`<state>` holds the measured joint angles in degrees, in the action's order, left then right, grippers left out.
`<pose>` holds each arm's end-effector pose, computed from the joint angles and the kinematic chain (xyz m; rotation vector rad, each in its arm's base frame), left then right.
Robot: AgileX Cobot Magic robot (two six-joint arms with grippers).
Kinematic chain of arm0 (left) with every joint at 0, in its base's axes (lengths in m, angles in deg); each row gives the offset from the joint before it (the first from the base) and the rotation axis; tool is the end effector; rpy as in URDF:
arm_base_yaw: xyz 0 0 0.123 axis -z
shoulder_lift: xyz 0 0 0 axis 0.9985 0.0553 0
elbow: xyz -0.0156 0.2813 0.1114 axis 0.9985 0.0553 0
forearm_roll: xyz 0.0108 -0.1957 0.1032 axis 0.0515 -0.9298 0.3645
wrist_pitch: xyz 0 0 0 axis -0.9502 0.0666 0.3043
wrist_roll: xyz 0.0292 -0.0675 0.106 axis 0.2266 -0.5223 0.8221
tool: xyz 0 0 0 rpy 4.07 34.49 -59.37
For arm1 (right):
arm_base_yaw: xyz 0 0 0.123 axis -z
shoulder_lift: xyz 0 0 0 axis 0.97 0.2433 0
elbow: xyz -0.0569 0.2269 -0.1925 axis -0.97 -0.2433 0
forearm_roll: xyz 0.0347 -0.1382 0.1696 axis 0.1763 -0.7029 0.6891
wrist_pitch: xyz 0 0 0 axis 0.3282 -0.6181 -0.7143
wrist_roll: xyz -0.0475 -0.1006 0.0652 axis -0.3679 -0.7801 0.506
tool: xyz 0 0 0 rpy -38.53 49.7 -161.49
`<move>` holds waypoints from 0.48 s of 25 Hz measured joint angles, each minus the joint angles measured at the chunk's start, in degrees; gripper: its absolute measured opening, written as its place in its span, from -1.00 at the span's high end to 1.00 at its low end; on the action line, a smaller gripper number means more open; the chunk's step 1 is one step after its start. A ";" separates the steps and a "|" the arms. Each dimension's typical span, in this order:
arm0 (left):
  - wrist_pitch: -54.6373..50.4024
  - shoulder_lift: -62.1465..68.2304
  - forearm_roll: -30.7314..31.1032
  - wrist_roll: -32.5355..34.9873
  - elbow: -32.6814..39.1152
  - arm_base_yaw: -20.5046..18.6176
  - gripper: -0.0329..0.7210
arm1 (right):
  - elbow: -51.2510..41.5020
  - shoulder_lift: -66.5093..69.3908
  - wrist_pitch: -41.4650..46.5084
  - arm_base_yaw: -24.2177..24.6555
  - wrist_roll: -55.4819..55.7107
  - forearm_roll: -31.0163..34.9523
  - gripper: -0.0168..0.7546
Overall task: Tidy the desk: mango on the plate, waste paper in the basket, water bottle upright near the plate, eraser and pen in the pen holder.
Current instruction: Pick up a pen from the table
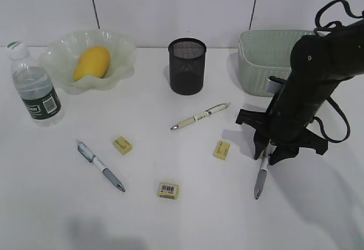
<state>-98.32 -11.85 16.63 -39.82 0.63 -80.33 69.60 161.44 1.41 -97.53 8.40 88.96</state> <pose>-0.0137 -0.0034 0.2518 0.0900 2.0694 -0.1381 0.3128 0.1359 0.1045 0.5778 3.0241 0.2124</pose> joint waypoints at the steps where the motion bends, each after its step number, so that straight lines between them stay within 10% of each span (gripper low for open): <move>1: 0.00 0.00 0.00 0.00 0.00 0.00 -0.17 | 0.00 0.00 0.00 -0.12 0.36 -0.18 0.32; 12: 0.00 0.00 0.00 0.00 0.00 0.00 -0.16 | 0.00 0.00 0.57 -0.28 1.29 -2.56 0.63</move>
<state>-98.32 -11.85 16.63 -39.82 0.63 -80.33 69.60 161.44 1.98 -97.81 9.68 86.40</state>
